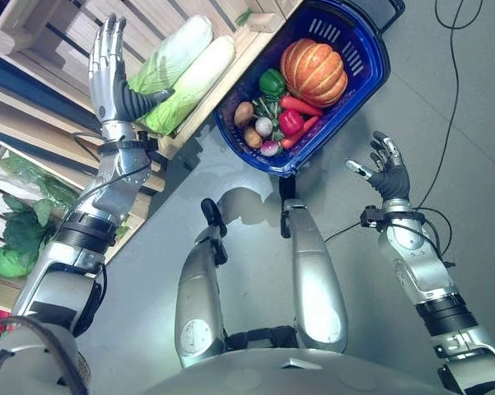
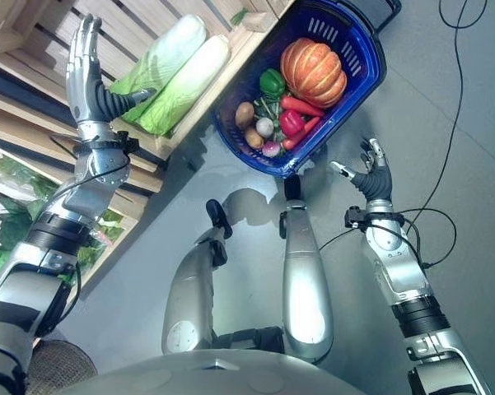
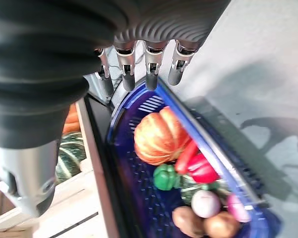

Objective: Pick up fruits and vegetables into the basket

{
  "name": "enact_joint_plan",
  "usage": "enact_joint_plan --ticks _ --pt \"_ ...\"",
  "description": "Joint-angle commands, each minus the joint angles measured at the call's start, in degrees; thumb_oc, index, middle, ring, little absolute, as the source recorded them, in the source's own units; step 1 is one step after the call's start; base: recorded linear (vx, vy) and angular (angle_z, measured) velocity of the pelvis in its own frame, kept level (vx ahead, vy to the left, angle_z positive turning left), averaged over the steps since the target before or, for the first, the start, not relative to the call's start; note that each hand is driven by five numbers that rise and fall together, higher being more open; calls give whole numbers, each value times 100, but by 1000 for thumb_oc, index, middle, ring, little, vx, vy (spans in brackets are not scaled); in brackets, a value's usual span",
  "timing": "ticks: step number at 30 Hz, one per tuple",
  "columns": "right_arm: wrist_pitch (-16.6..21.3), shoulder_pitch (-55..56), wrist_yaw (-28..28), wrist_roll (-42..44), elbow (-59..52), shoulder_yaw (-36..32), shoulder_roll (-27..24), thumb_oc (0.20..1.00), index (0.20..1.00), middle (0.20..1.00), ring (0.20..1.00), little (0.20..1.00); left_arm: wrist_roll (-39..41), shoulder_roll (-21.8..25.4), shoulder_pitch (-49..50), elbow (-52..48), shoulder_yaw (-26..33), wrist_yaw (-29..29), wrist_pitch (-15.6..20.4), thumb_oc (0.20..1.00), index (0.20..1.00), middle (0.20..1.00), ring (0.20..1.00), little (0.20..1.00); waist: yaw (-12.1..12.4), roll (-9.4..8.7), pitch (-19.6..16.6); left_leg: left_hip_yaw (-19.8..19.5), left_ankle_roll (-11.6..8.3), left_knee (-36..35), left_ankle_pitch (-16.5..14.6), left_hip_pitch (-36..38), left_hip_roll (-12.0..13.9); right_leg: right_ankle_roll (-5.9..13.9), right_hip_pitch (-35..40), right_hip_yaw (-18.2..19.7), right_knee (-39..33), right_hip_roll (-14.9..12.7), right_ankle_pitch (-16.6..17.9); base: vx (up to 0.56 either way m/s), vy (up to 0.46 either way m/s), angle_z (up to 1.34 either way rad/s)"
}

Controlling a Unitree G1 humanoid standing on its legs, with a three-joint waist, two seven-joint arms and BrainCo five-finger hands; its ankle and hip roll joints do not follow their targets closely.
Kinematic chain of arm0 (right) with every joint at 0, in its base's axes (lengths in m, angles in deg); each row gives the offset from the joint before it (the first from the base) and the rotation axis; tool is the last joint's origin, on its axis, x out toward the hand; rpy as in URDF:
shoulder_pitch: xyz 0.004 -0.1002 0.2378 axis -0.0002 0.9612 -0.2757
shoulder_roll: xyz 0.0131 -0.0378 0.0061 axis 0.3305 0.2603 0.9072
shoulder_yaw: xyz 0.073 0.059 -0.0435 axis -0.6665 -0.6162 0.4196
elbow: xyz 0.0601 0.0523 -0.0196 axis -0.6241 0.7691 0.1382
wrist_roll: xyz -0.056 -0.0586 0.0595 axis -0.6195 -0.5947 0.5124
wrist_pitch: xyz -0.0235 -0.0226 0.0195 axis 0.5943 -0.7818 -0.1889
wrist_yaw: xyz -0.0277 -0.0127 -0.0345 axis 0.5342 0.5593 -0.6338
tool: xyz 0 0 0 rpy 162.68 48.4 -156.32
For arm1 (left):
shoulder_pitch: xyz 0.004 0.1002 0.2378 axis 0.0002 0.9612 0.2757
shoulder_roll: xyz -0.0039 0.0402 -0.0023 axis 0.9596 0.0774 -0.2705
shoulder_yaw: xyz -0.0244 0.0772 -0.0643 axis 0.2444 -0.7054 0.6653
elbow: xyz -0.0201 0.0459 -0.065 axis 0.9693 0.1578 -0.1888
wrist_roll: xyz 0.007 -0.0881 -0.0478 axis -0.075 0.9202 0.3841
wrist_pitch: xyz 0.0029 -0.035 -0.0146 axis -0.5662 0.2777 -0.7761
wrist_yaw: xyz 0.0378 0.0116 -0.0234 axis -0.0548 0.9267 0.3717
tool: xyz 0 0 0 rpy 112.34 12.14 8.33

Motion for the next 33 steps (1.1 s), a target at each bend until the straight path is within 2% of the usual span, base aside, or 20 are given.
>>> enact_joint_plan --ticks 1,3,4,8,12,19,26,33 --pt "86 191 132 -183 -596 -44 -139 1000 1000 1000 1000 1000 403 250 -265 261 279 -316 48 1000 1000 1000 1000 1000 -206 -17 -63 55 198 133 -108 -394 -12 183 -102 -94 492 302 -613 8 84 -8" --pt "49 176 130 -177 -642 -60 -188 1000 1000 1000 1000 1000 586 238 -390 480 292 -338 -33 1000 1000 1000 1000 1000 -245 -17 -63 90 187 162 -96 -480 -5 173 -194 -79 510 301 -602 55 96 -7" --pt "8 175 134 -200 -669 -76 -210 1000 1000 1000 1000 1000 690 214 -447 628 303 -363 -56 1000 1000 1000 1000 1000 -283 -25 -63 48 131 225 -265 -438 -30 214 -157 -34 584 294 -780 103 104 -5" --pt "-57 84 79 -261 -791 -142 -274 1000 1000 1000 1000 1000 1243 192 -706 1181 374 -449 -141 1000 1000 1000 1000 1000 -348 -35 -63 72 129 349 -308 -643 -43 199 -371 16 626 296 -779 42 92 -6" --pt "-43 16 -23 -417 -913 -202 -321 1000 1000 1000 1000 1000 1466 213 -815 1521 462 -548 -210 1000 1000 1000 1000 1000 -366 -59 -63 81 137 518 -387 -814 -49 180 -517 46 671 300 -778 31 75 -8" --pt "-216 -223 -33 -567 -985 -184 -361 1000 1000 1000 1000 1000 1645 298 -984 1902 544 -550 -386 1000 1000 1000 1000 1000 -354 -82 -63 71 160 833 -538 -1110 -72 170 -750 87 733 254 -755 35 69 -2" --pt "-457 -397 25 -355 -919 -124 -407 1000 1000 1000 1000 1000 1878 438 -1071 2242 546 -537 -625 1000 1000 1000 1000 1000 -348 -41 -63 39 197 1059 -654 -1402 -153 174 -1018 196 774 224 -713 27 89 -3" --pt "-403 -370 49 -189 -821 -91 -382 1000 1000 1000 1000 1000 1713 541 -991 2494 452 -280 -888 1000 1000 1000 1000 1000 -331 7 -63 58 218 1188 -732 -1643 -186 221 -1251 246 756 172 -636 10 74 -1"
